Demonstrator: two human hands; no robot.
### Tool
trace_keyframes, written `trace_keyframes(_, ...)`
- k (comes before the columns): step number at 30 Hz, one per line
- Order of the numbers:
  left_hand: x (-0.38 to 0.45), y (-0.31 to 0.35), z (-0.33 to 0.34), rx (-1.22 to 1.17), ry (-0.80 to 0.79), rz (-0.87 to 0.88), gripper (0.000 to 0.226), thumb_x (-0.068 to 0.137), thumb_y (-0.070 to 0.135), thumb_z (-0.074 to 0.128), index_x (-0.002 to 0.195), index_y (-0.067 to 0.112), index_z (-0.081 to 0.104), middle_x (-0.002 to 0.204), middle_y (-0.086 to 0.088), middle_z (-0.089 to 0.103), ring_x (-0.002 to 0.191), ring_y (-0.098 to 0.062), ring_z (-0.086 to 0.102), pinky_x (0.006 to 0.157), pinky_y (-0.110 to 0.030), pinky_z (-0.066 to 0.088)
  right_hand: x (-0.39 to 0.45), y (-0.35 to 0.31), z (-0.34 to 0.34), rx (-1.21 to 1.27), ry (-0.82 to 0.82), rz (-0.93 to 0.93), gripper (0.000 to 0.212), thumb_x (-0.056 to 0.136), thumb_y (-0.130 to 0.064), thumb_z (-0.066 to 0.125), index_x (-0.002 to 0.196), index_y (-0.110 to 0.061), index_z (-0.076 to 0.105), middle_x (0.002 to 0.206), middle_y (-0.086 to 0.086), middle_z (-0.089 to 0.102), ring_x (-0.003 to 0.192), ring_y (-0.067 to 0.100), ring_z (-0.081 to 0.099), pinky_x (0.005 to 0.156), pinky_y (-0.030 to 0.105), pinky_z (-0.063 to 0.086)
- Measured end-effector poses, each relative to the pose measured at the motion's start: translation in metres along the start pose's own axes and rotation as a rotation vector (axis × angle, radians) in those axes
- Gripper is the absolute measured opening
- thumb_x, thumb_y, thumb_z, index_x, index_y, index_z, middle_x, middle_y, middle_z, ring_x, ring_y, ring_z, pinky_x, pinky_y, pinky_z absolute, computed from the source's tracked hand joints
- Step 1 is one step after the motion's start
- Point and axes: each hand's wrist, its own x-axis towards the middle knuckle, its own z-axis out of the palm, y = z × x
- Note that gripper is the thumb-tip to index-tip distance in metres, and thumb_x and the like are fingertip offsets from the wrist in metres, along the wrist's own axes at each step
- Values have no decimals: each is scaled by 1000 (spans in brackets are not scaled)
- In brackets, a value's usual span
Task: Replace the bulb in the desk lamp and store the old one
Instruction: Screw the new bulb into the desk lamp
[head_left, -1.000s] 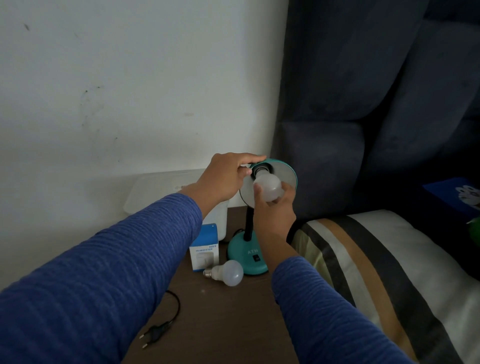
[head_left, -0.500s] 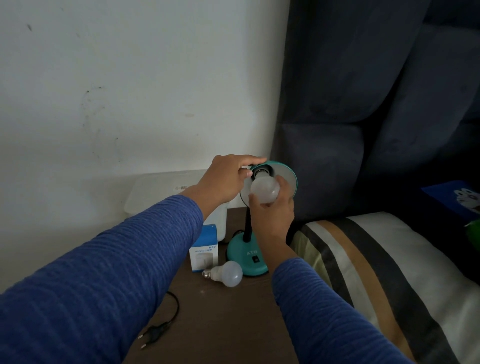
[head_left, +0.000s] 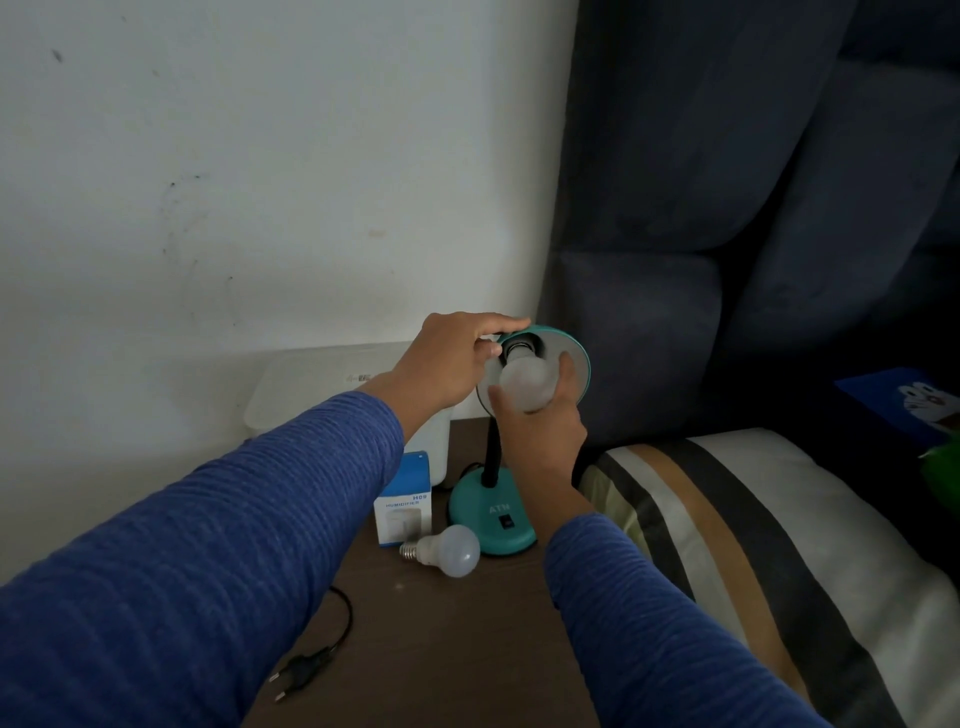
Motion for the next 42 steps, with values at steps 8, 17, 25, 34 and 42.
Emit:
trace_keyframes(8,1,0,-1,9,-4,5,41,94,5,49,127,28,57,130,1,60,114,-11,58,82,1,31,5,0,-4,23,23,34,72,82,-46,64,141,-22,31,128,11,56,111,23,56,85,25,44)
trace_keyframes(17,1,0,-1,12,-4,12,41,94,5,49,127,28,57,130,1,60,110,-10,58,79,3,32,4,1,0,15,39,-10,75,80,-45,67,142,-25,30,135,13,46,123,27,49,94,32,42)
trace_keyframes(25,-1,1,-1,-6,-9,3,41,94,5,48,127,28,57,130,2,61,109,-7,58,80,3,32,3,1,2,25,49,-25,73,80,-35,69,141,-25,29,134,13,44,119,27,48,89,29,40)
trace_keyframes(34,-1,1,-1,-15,-16,-9,41,94,4,48,127,27,57,131,2,60,119,-12,56,88,-4,29,1,4,4,38,69,-73,71,81,-28,69,141,-27,31,130,13,40,115,25,48,85,24,39)
trace_keyframes(42,-1,2,0,-16,-18,-15,41,95,5,48,127,28,57,130,1,60,117,-12,57,91,-9,32,3,5,2,28,63,-94,69,80,-28,69,140,-32,33,127,7,42,113,18,48,89,27,41)
